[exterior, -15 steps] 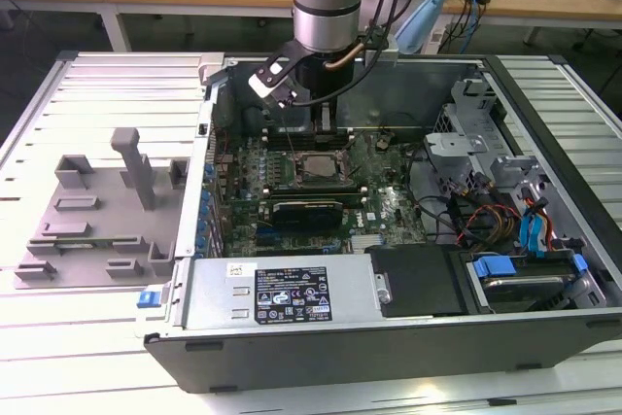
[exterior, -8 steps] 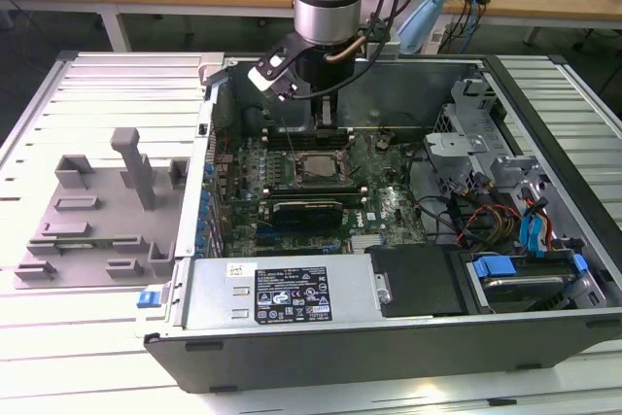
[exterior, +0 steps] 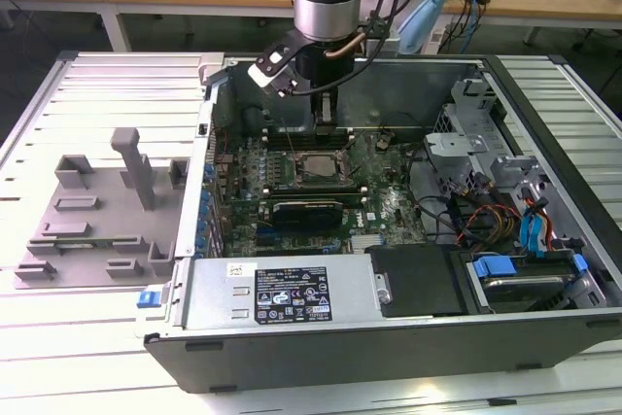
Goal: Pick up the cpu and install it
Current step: 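Close the cpu cover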
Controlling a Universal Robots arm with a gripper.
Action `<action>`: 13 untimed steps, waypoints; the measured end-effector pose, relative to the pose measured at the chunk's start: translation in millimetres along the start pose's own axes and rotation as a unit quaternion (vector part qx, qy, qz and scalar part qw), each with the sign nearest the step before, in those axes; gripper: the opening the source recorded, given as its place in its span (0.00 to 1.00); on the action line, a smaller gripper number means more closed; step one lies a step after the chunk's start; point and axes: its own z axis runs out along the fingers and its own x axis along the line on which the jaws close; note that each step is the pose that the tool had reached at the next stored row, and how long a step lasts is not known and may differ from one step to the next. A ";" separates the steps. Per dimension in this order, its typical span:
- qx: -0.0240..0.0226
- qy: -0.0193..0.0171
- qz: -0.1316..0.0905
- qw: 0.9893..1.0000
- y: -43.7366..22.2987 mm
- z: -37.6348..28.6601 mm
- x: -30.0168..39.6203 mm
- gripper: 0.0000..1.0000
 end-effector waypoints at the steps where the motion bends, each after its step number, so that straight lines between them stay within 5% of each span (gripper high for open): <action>1: 0.000 -0.002 0.000 1.000 0.0 -0.1 0.9 0.11; 3: 0.000 -0.005 0.000 1.000 0.0 -0.2 2.0 0.11; 7: -0.001 -0.030 -0.001 1.000 -0.3 -0.9 10.7 0.11; 11: -0.001 -0.041 -0.002 0.999 -0.3 -1.9 13.5 0.11; 13: -0.001 -0.043 -0.002 0.999 -0.2 -4.6 13.6 0.11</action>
